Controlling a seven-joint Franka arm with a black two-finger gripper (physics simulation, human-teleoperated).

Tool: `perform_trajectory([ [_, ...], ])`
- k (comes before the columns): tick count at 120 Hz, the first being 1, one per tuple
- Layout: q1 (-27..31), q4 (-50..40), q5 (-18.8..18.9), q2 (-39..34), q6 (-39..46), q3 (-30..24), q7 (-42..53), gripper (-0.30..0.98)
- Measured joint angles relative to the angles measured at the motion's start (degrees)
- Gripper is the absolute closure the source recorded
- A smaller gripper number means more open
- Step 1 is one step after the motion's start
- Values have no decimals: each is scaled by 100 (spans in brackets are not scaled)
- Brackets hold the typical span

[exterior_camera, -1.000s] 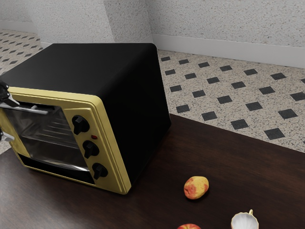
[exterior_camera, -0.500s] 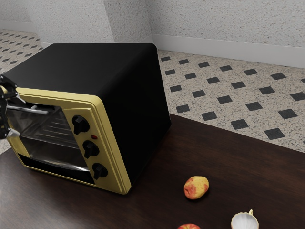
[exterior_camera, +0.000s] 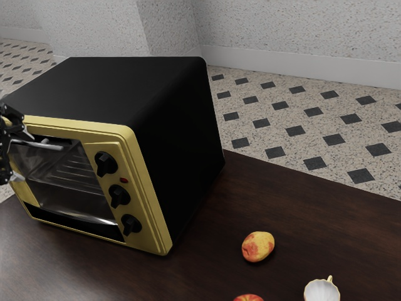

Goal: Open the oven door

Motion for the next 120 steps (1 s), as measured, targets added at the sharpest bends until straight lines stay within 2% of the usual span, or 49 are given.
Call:
perform_trajectory([
  [20,11,-137,-54,18,37,20,129,1],
  [33,10,-451,-95,-259,50,66,195,1],
  [42,-7,-944,-113,-778,63,217,232,1],
  [54,-72,-1959,-56,-1959,74,735,273,0],
  [65,-37,-2623,146,-3039,62,1277,305,0],
  [74,55,-2527,369,-3394,-77,1490,323,1],
  [82,-81,-1772,480,-3310,-448,1007,271,1],
  [88,-635,-1058,456,-2900,-771,634,182,1],
  [97,-2401,175,348,-1991,-1264,250,-154,0],
  [101,-3002,588,318,-1637,-1436,124,-321,0],
  [120,-4135,2115,291,-166,-2075,-492,-1087,0],
])
